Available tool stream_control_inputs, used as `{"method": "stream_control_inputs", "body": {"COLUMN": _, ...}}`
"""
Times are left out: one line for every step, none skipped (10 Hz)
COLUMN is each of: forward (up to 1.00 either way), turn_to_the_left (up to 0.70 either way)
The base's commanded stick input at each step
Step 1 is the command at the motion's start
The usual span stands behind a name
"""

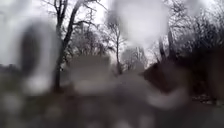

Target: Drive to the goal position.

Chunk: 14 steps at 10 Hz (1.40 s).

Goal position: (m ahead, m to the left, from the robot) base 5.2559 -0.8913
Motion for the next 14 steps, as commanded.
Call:
{"method": "stream_control_inputs", "body": {"forward": 0.85, "turn_to_the_left": 0.00}}
{"method": "stream_control_inputs", "body": {"forward": 0.85, "turn_to_the_left": 0.00}}
{"method": "stream_control_inputs", "body": {"forward": 0.85, "turn_to_the_left": 0.00}}
{"method": "stream_control_inputs", "body": {"forward": 0.85, "turn_to_the_left": 0.00}}
{"method": "stream_control_inputs", "body": {"forward": 0.85, "turn_to_the_left": 0.00}}
{"method": "stream_control_inputs", "body": {"forward": 0.85, "turn_to_the_left": 0.00}}
{"method": "stream_control_inputs", "body": {"forward": 0.85, "turn_to_the_left": 0.00}}
{"method": "stream_control_inputs", "body": {"forward": 0.85, "turn_to_the_left": 0.00}}
{"method": "stream_control_inputs", "body": {"forward": 0.85, "turn_to_the_left": 0.00}}
{"method": "stream_control_inputs", "body": {"forward": 0.85, "turn_to_the_left": 0.00}}
{"method": "stream_control_inputs", "body": {"forward": 0.85, "turn_to_the_left": 0.00}}
{"method": "stream_control_inputs", "body": {"forward": 0.85, "turn_to_the_left": 0.00}}
{"method": "stream_control_inputs", "body": {"forward": 0.85, "turn_to_the_left": 0.00}}
{"method": "stream_control_inputs", "body": {"forward": 0.85, "turn_to_the_left": 0.00}}
